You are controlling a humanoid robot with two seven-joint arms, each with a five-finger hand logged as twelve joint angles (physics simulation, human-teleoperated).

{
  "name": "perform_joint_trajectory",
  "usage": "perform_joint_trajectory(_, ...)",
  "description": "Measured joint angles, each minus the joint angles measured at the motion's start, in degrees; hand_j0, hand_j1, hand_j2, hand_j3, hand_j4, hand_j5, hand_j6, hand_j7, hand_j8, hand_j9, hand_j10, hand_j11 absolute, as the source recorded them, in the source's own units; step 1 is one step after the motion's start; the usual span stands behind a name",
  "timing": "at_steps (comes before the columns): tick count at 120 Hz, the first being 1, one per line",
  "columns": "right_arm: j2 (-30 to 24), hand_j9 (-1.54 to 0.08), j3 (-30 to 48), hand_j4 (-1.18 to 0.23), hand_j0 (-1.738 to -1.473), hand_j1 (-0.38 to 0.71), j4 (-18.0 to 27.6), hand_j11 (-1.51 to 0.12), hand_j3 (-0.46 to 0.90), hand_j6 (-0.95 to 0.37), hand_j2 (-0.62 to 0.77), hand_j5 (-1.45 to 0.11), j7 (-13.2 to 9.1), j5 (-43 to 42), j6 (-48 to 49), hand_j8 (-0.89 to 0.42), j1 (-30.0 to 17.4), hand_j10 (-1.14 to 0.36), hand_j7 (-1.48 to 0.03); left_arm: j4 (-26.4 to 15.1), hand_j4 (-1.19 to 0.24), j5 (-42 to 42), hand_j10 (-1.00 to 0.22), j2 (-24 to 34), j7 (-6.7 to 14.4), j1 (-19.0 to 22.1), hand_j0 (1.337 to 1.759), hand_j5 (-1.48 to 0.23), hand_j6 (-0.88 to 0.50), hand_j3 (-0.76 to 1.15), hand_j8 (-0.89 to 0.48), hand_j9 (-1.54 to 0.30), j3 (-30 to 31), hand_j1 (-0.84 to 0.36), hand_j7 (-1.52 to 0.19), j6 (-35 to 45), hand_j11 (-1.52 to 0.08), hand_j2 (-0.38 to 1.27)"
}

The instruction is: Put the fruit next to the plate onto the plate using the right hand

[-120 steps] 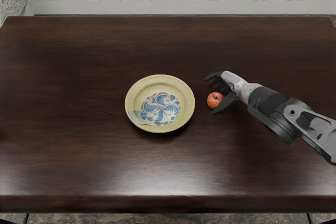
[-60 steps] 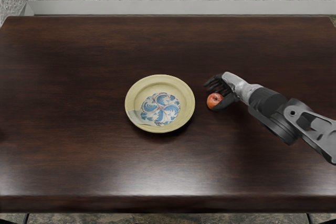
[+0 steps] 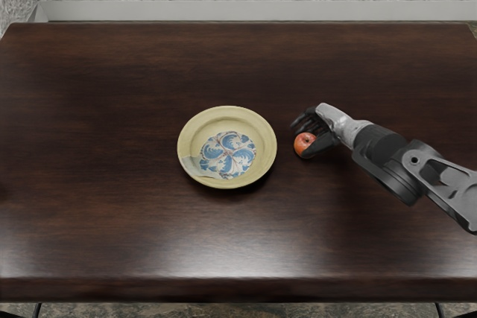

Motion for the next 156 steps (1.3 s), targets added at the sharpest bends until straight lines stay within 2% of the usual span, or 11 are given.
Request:
perform_joint_trajectory(27,0.26,-0.82,-0.02,-0.64,-1.653,0.34,-0.07,-0.83,0.00,-0.52,0.24,-0.80,-0.03,0.13,0.04,-0.40,0.00,-0.47,-0.81,0.02,0.00,0.00,0.00,0.00,0.00,-0.02,1.658,0.00,0.00,0.00,0.00,0.00,0.00,0.35,0.00,0.00,0.00,0.00)
perform_joint_trajectory(46,0.76,-0.84,0.03,-0.66,-1.652,0.30,-0.35,-0.85,0.00,-0.54,0.21,-0.81,-0.02,0.11,0.00,-0.42,0.00,-0.50,-0.83,0.03,0.00,0.00,0.00,0.00,0.00,-0.02,1.658,0.00,0.00,0.00,0.00,0.00,-0.01,0.35,0.00,0.01,0.00,0.00)
perform_joint_trajectory(81,2.59,-0.87,0.93,-0.66,-1.655,0.28,-0.21,-0.88,0.00,-0.59,0.28,-0.86,0.01,0.74,0.01,-0.44,0.02,-0.53,-0.86,0.03,0.00,0.00,0.00,0.00,0.00,-0.02,1.658,0.00,0.00,0.00,0.00,0.00,0.01,0.35,0.00,0.01,0.00,0.00)
perform_joint_trajectory(109,1.56,-0.88,2.82,-0.66,-1.657,0.29,0.21,-0.88,0.00,-0.60,0.31,-0.88,0.00,0.90,0.07,-0.44,0.06,-0.53,-0.87,0.03,0.00,0.00,0.00,0.00,0.00,-0.02,1.658,0.00,0.00,0.00,0.00,0.00,0.01,0.35,0.00,0.00,0.00,0.00)
perform_joint_trajectory(156,3.01,-0.88,6.84,-0.66,-1.658,0.32,3.90,-0.88,0.00,-0.58,0.35,-0.89,-0.02,1.01,0.60,-0.43,2.02,-0.53,-0.88,0.03,0.00,0.00,0.00,0.00,0.00,-0.02,1.658,0.00,0.00,0.00,0.00,0.00,0.01,0.35,0.00,0.00,0.00,0.00)
